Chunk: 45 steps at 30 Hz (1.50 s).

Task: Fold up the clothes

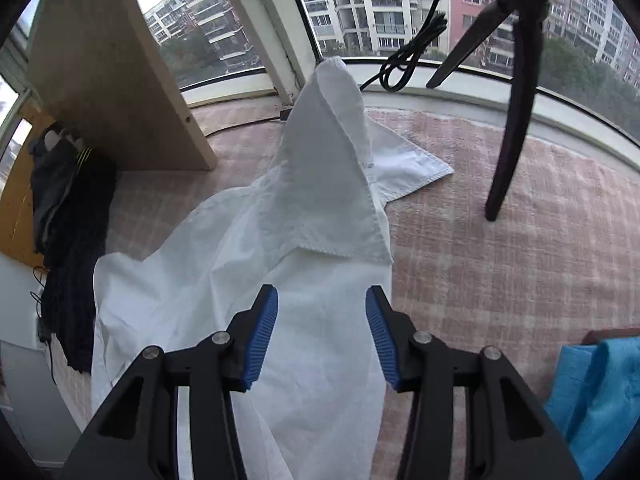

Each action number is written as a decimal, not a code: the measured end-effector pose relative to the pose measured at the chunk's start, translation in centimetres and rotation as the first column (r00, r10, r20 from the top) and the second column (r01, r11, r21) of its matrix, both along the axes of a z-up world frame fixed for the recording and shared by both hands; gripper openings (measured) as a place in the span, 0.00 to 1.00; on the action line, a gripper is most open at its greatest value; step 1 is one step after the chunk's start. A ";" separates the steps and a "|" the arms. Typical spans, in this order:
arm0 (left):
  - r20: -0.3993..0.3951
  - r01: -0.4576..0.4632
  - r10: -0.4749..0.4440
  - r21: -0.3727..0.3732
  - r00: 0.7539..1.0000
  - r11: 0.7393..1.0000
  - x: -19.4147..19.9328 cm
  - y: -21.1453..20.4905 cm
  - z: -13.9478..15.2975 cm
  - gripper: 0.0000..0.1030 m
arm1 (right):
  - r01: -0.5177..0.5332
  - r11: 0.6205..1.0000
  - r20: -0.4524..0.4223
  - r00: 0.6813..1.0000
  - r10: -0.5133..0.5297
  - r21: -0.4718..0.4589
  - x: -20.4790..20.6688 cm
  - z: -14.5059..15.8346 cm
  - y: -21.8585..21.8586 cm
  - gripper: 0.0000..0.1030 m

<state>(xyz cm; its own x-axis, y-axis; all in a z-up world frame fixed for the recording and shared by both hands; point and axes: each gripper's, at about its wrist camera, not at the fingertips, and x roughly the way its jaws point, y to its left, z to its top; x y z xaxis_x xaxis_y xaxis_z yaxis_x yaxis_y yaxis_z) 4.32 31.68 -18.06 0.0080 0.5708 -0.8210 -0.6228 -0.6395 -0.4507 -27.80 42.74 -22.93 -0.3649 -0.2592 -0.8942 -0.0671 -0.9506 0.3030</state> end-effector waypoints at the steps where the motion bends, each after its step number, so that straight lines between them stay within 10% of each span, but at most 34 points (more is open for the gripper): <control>1: 0.002 -0.003 0.003 -0.004 1.000 1.000 -0.1 0.2 -0.1 0.05 | 0.005 0.998 0.023 1.000 -0.004 -0.056 -0.9 -0.8 0.1 0.44; 10: 0.030 -0.018 0.018 -0.007 0.999 1.000 -0.8 0.1 -0.8 0.05 | 0.067 0.987 0.060 0.996 -0.059 -0.146 -4.3 -4.3 -0.9 0.44; 14: 0.041 -0.016 0.016 -0.005 0.999 1.000 -1.1 0.1 -1.0 0.05 | 0.044 0.986 0.046 0.998 -0.037 -0.158 -4.6 -4.2 -1.3 0.18; 30: 0.036 0.036 -0.035 -0.021 0.999 0.999 -0.9 0.7 -1.7 0.06 | 0.227 0.931 0.056 0.974 -0.220 -0.285 -4.2 -5.8 -0.8 0.25; 38: 0.041 0.038 -0.038 0.007 0.998 0.999 -0.6 0.4 -1.5 0.05 | 0.155 0.976 -0.109 0.979 -0.172 -0.151 -4.7 -2.9 -1.4 0.04; 45: 0.050 0.078 -0.080 0.055 0.996 0.995 -0.4 1.8 -1.1 0.05 | 0.084 0.982 -0.303 0.953 -0.029 0.172 -5.1 4.3 -1.0 0.03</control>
